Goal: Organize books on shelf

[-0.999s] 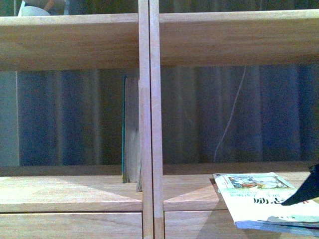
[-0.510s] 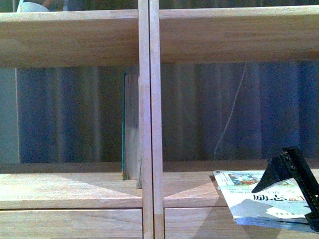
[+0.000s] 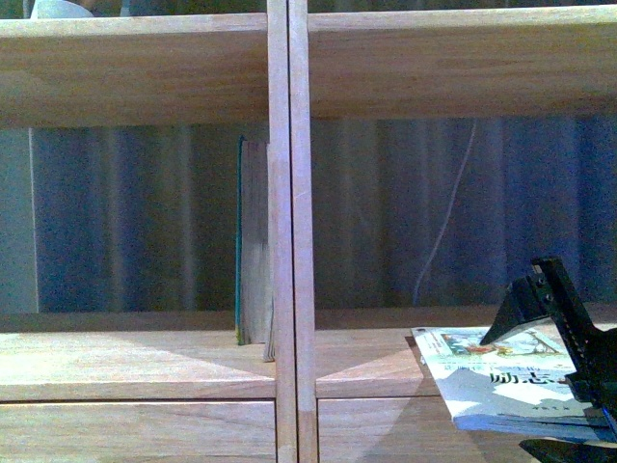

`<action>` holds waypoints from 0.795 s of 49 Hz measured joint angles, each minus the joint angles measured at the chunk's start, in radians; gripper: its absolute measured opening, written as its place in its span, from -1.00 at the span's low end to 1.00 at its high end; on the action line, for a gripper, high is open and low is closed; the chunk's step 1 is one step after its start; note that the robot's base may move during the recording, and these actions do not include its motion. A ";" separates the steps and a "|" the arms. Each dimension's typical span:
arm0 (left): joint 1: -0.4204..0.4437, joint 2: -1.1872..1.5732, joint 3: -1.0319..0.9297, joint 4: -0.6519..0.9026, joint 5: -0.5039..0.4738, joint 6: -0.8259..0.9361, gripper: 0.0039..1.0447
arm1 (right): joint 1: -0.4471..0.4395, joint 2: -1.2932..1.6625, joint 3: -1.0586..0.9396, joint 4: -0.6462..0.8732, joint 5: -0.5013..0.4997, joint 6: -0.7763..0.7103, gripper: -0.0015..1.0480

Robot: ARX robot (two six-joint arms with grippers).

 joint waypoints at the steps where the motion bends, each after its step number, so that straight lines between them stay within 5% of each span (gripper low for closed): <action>1: 0.000 0.000 0.000 0.000 0.000 0.000 0.86 | 0.000 0.000 0.000 0.000 0.002 0.000 0.64; 10: 0.000 0.000 0.000 0.000 0.000 0.000 0.86 | -0.003 -0.002 -0.005 0.004 0.002 -0.001 0.19; 25: 0.000 0.000 0.000 0.000 0.000 0.000 0.86 | -0.011 -0.039 -0.030 0.016 0.000 -0.024 -0.83; 39: 0.000 0.000 0.000 0.000 0.000 0.000 0.86 | -0.017 -0.061 -0.041 0.016 -0.002 -0.046 -0.86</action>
